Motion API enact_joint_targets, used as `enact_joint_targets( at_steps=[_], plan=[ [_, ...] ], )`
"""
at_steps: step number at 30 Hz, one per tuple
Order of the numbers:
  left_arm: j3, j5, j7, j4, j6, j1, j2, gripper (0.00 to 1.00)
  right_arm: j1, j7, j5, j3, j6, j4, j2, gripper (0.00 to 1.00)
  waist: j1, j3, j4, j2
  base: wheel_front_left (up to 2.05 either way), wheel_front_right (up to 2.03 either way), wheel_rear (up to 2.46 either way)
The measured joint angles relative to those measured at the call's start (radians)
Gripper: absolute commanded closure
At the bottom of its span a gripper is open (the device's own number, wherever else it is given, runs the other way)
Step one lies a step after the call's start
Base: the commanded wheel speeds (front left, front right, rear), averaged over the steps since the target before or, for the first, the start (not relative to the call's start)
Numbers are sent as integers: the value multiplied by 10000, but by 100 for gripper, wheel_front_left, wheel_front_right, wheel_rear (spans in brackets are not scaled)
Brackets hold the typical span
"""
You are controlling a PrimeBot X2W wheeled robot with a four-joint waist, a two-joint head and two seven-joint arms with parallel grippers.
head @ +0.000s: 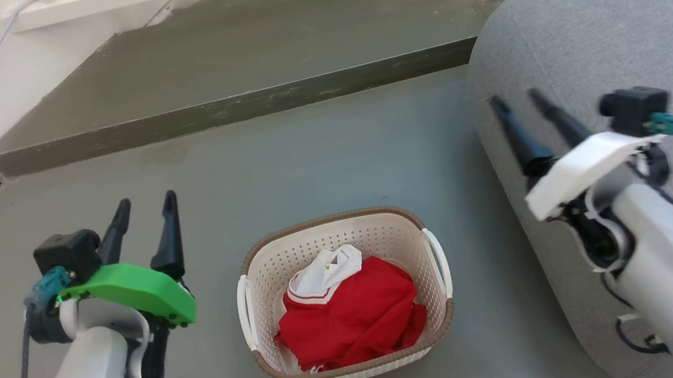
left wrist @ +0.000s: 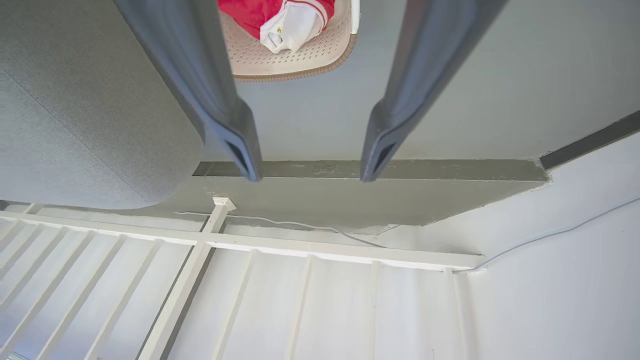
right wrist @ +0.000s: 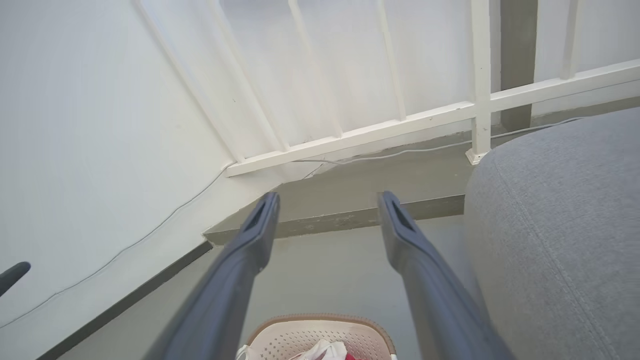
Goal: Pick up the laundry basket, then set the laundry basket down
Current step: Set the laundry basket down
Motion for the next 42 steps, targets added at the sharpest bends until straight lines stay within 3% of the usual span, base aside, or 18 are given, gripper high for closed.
enact_joint_targets(
  at_steps=[4,16,24,42],
  plan=[
    [410,362,-2,-698,192,333,-128,0,609,-13,-468,-771,-251,-823,-196,0,0,10,88,0,0,0,0],
    [1501,1197,-29,-2259,439,1611,-217,0,2065,-15,-1739,-1707,-422,-2514,65,0,0,69,69,0,0,0,0],
    [1860,1444,-29,-2692,435,2285,-600,0,2872,-15,-2261,-2098,-420,-2997,221,0,1,-9,60,0,0,0,0],
    [2243,2148,-29,-3319,196,2984,-830,0,3694,-15,-3064,-2656,-232,-3542,520,0,1,-70,152,0,0,0,0]
  ],
)
